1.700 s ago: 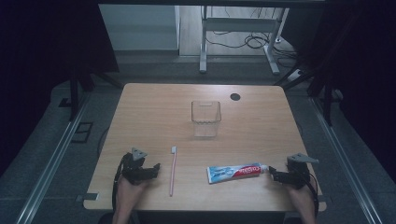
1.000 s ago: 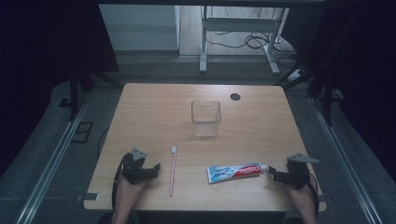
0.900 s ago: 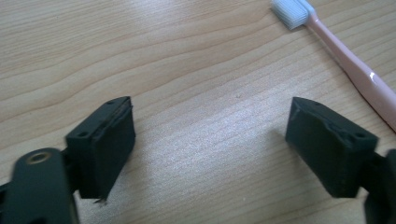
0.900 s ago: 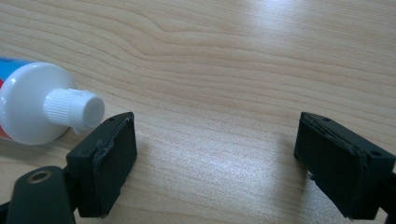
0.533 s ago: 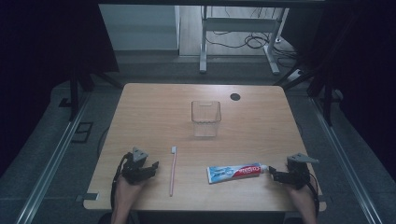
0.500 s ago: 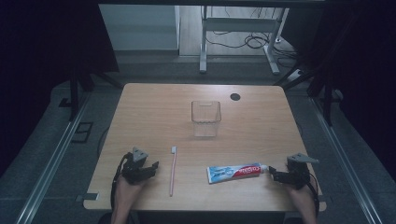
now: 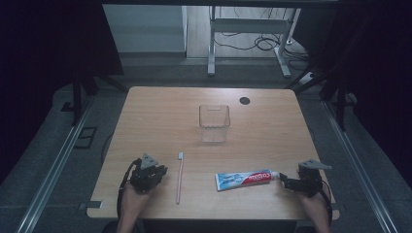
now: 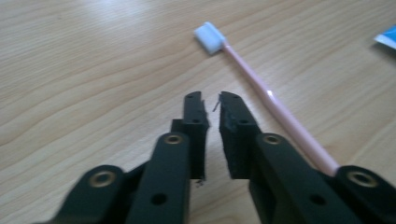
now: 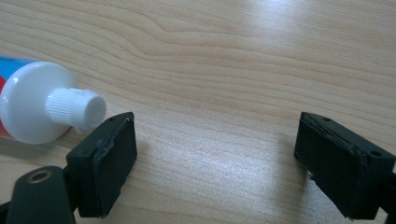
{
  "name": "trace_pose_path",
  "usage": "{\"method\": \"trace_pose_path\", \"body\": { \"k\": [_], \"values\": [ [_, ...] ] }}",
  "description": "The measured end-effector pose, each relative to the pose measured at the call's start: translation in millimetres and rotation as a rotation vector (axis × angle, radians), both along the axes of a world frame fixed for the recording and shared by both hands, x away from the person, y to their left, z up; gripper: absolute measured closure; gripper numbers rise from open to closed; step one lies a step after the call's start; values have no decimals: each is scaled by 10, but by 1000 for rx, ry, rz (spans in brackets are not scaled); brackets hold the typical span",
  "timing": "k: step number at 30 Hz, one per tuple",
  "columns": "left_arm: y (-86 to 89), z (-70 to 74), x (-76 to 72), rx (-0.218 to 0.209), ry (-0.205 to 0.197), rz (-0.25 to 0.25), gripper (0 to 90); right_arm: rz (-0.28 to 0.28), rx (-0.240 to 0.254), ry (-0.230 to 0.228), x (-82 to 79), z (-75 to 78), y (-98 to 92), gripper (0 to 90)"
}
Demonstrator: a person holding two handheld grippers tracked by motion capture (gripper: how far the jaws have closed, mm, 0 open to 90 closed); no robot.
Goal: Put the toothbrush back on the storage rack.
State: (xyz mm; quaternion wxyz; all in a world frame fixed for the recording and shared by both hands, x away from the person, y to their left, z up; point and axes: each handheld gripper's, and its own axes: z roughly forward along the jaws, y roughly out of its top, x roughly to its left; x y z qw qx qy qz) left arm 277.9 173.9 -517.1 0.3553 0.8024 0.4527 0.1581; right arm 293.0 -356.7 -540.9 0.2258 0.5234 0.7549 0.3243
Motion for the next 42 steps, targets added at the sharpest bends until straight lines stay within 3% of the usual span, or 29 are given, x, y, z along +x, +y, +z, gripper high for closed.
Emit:
{"method": "trace_pose_path", "body": {
  "k": [3, 8, 17, 23, 28, 42],
  "values": [
    [-44, 9, -11, -12, 17, -25, 893, 3, -1, -1, 0, -1, 0, 129],
    [-143, 30, -33, -35, 27, -70, 896, 9, -1, -2, 0, -1, 2, 129],
    [-303, 16, -77, -19, 35, -126, 896, 13, -1, -1, 0, 0, 3, 129],
    [-394, -16, -118, -25, 55, -159, 896, 14, -1, -1, 0, 0, 3, 128],
    [-502, -55, -147, -7, 71, -193, 896, 14, -2, -1, 0, 0, 3, 129],
    [-497, -84, -210, 12, 114, -188, 896, 14, -2, -1, 0, 0, 3, 129]
  ]
}}
